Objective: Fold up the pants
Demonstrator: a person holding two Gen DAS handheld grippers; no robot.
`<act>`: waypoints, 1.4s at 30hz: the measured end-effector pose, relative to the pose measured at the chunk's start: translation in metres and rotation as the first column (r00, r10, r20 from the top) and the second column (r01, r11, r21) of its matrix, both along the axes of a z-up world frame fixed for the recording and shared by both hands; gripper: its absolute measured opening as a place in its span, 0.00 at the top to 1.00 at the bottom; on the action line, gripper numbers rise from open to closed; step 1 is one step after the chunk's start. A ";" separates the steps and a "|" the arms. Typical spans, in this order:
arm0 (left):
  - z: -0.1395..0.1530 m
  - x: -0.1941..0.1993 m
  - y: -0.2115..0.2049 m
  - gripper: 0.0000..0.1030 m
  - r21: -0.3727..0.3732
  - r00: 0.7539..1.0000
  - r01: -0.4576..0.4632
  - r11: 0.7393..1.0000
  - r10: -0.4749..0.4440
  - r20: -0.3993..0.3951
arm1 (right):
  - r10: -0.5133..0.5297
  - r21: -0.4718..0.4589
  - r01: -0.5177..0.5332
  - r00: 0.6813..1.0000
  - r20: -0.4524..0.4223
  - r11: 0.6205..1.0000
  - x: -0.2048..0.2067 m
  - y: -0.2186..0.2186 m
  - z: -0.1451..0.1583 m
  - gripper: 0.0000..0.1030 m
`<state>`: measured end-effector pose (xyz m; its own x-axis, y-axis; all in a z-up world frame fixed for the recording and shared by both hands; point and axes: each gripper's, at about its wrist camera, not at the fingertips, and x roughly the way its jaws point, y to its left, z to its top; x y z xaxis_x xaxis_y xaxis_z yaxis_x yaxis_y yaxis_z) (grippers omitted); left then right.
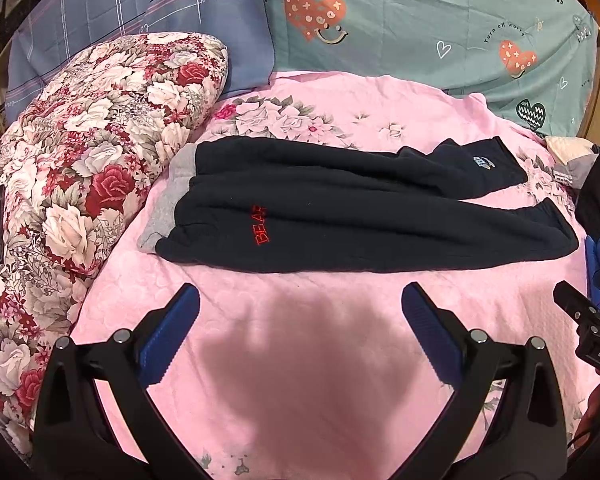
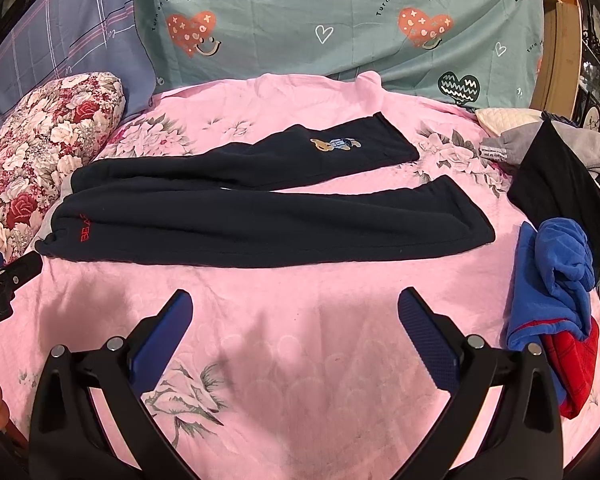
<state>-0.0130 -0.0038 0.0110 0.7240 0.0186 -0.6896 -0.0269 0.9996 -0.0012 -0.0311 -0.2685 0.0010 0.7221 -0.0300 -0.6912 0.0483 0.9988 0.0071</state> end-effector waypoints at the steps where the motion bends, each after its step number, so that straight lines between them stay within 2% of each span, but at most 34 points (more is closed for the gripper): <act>1: 0.000 0.001 0.000 0.02 0.001 1.000 0.001 1.000 -0.001 0.000 | -0.001 -0.001 0.001 1.000 0.000 1.000 0.000 0.000 0.000 0.01; 21: -0.006 0.012 0.001 0.02 0.002 1.000 -0.004 1.000 0.004 -0.018 | -0.008 0.006 0.008 1.000 -0.013 1.000 0.012 -0.002 -0.004 0.01; 42: -0.005 0.006 0.004 0.02 -0.003 1.000 -0.008 1.000 0.008 -0.018 | -0.006 0.004 0.006 1.000 -0.013 1.000 0.010 -0.001 -0.006 0.01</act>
